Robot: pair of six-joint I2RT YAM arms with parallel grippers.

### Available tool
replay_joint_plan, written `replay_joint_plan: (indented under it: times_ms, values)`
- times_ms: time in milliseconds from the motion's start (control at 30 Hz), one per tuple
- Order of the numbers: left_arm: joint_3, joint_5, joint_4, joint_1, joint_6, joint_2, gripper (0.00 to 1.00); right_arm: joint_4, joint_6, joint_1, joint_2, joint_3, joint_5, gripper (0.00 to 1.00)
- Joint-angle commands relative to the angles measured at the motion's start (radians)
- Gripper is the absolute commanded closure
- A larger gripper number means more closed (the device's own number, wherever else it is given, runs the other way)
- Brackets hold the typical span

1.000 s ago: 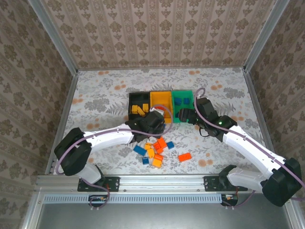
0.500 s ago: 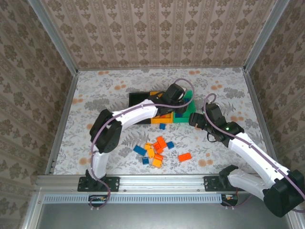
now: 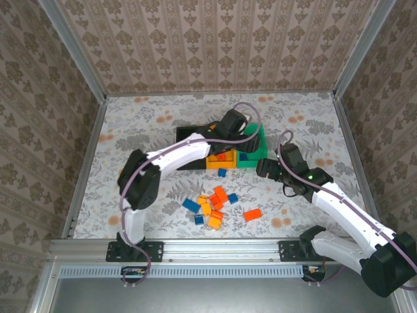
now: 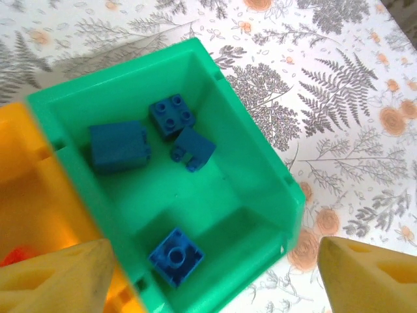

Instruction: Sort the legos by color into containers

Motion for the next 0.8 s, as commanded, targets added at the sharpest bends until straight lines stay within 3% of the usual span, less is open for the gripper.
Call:
replay_joint_plan:
  times_ms: [0, 67, 233, 433, 767]
  values:
    - [-0.139, -0.011, 0.077, 0.016, -0.035, -0.177, 0.1, -0.007, -0.019, 0.058, 0.018, -0.013, -0.038, 0.1]
    - [-0.244, -0.02, 0.092, 0.015, -0.049, -0.267, 0.01, -0.007, -0.019, 0.103, 0.038, -0.022, -0.053, 0.09]
    - [-0.517, -0.052, 0.104, 0.01, -0.094, -0.497, 0.0, -0.087, -0.004, 0.207, 0.12, -0.045, -0.095, 0.07]
    - [-0.728, -0.141, 0.071, -0.005, -0.128, -0.711, 0.0, -0.144, 0.027, 0.322, 0.211, -0.07, -0.083, 0.03]
    - [-0.882, -0.202, 0.051, 0.015, -0.18, -0.84, 0.0, -0.228, 0.05, 0.455, 0.375, -0.007, -0.019, 0.03]
